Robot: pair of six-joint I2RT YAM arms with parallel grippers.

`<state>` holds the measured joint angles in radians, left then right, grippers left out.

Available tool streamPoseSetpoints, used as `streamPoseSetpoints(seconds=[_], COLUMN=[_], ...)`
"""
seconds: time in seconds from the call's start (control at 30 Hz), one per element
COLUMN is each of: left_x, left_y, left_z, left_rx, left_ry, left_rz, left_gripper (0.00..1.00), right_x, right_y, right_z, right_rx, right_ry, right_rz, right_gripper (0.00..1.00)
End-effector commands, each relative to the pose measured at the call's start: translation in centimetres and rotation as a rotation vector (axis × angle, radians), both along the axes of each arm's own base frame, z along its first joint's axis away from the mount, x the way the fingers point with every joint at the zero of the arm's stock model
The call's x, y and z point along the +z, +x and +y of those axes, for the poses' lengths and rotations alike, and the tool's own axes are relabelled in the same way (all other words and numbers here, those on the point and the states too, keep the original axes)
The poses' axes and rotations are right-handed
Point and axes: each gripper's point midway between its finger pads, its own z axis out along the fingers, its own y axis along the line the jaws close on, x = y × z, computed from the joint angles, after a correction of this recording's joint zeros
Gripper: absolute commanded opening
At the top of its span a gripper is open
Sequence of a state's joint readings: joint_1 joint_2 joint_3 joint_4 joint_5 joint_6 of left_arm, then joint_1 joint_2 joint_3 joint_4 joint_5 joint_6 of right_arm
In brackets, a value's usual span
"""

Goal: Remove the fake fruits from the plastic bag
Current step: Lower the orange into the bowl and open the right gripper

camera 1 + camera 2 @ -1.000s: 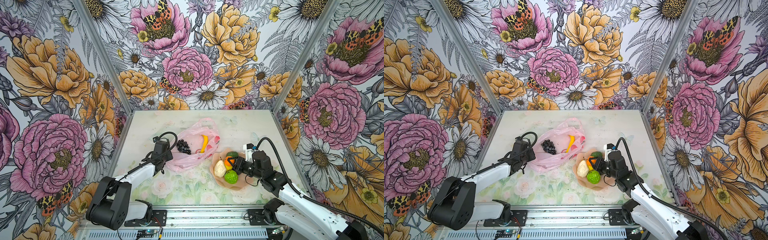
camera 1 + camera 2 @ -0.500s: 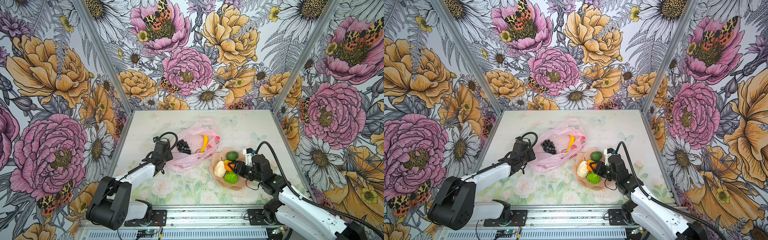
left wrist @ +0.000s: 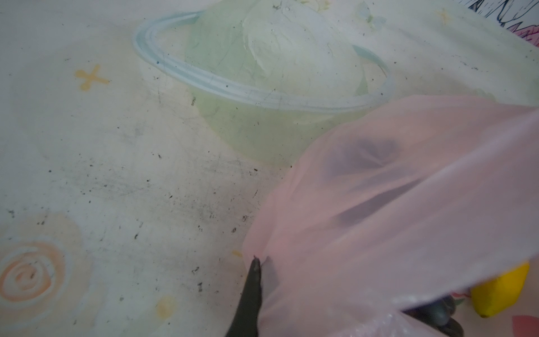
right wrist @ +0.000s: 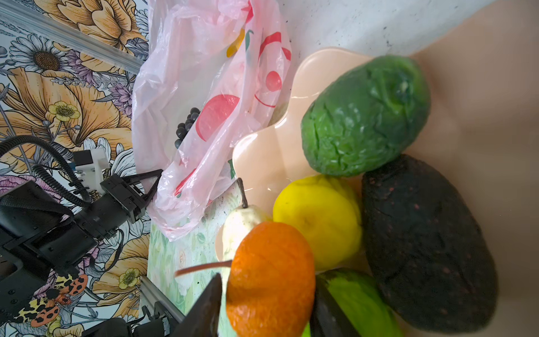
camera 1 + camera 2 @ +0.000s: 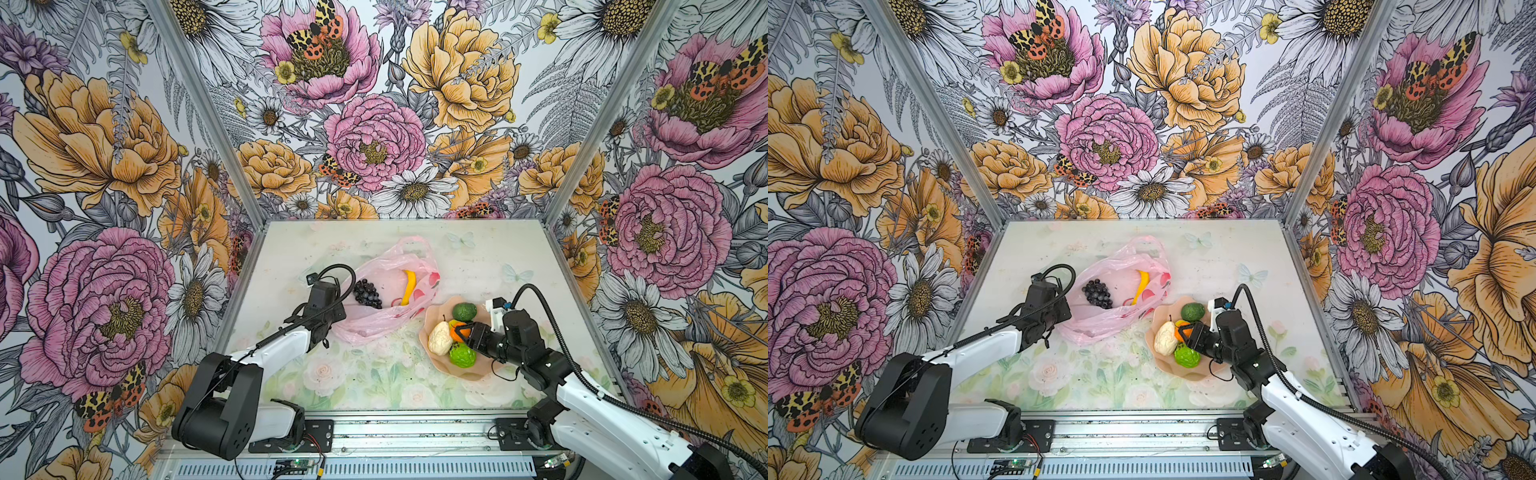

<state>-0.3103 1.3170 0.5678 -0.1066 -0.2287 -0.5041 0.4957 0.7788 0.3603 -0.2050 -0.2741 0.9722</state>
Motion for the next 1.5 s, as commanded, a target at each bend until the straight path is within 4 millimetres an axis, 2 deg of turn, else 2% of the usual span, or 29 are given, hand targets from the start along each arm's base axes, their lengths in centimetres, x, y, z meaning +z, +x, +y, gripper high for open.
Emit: streamPoseSetpoints(seconds=[0.0, 0.23, 0.83, 1.13, 1.47], left_x=[0.6, 0.7, 0.7, 0.7, 0.7], left_y=[0.2, 0.2, 0.2, 0.2, 0.3], left_z=[0.2, 0.2, 0.2, 0.3, 0.2], left_rx=[-0.002, -0.001, 0.001, 0.002, 0.001], left_ry=[0.024, 0.025, 0.026, 0.026, 0.026], left_rz=[-0.031, -0.033, -0.035, -0.036, -0.034], left_gripper=[0.00, 0.00, 0.00, 0.00, 0.00], right_x=[-0.2, -0.4, -1.6, -2.2, -1.8], right_y=[0.0, -0.1, -0.6, -0.8, -0.9], right_z=[-0.7, -2.3, -3.8, -4.1, -4.2], right_rx=[-0.022, -0.079, -0.116, -0.114, -0.101], right_ry=[-0.022, -0.074, -0.144, -0.169, -0.187], right_rz=[-0.011, -0.033, -0.013, -0.012, -0.019], right_gripper=[0.49, 0.52, 0.52, 0.58, 0.77])
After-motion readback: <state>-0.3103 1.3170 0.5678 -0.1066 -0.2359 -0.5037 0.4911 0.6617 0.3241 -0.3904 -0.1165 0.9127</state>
